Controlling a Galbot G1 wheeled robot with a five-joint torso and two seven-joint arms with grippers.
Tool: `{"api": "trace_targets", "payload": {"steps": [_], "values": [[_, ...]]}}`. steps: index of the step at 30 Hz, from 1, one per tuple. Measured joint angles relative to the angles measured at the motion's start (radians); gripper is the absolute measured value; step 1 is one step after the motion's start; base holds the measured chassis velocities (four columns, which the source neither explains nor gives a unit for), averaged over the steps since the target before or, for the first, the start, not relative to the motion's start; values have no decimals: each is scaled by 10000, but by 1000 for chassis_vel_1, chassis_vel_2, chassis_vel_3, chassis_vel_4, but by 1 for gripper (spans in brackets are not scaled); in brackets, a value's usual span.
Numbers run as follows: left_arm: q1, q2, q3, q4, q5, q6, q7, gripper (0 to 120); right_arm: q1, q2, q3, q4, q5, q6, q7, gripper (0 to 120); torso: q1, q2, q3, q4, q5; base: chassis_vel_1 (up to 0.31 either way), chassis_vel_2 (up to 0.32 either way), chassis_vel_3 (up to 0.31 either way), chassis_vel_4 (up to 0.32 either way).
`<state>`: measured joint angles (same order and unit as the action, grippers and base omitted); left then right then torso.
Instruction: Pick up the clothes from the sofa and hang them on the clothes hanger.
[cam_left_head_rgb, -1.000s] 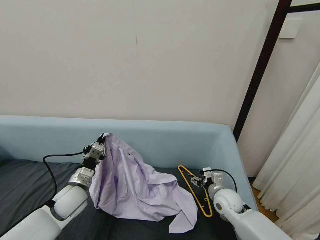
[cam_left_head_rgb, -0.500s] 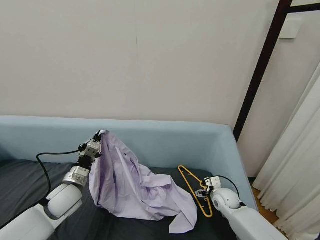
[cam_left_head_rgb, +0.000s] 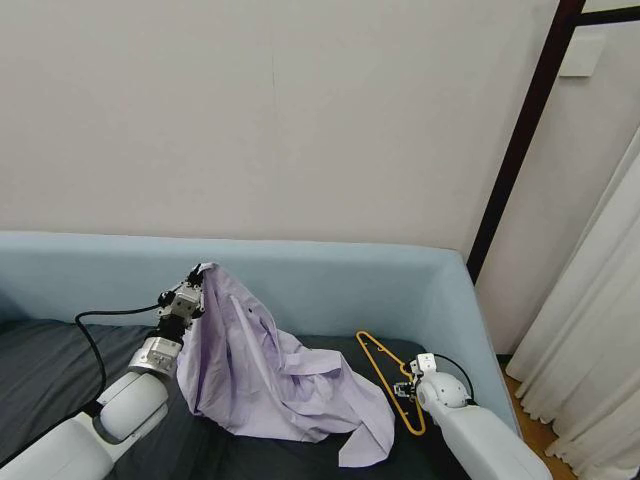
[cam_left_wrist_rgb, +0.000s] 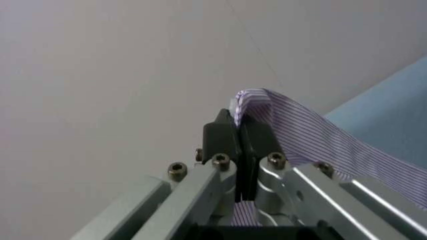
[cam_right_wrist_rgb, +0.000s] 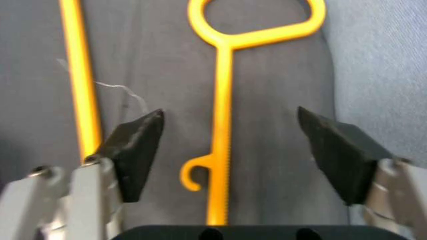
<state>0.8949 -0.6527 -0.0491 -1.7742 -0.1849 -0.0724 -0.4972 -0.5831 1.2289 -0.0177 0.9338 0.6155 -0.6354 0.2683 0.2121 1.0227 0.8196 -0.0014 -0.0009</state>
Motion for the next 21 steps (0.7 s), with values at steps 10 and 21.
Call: {"api": "trace_targets", "payload": {"steps": [10, 21], "values": [[4, -169, 48, 17, 71, -30, -11, 0, 59, 24, 148, -576, -214, 414, -369, 40, 0, 0, 0, 0, 0, 0, 0, 0, 0], [-77, -294, 153, 210, 146, -21, -17, 0, 13, 266, 141, -778, -397, 504, -564, 4, 0, 0, 0, 2, 0, 0, 0, 0, 0]]}}
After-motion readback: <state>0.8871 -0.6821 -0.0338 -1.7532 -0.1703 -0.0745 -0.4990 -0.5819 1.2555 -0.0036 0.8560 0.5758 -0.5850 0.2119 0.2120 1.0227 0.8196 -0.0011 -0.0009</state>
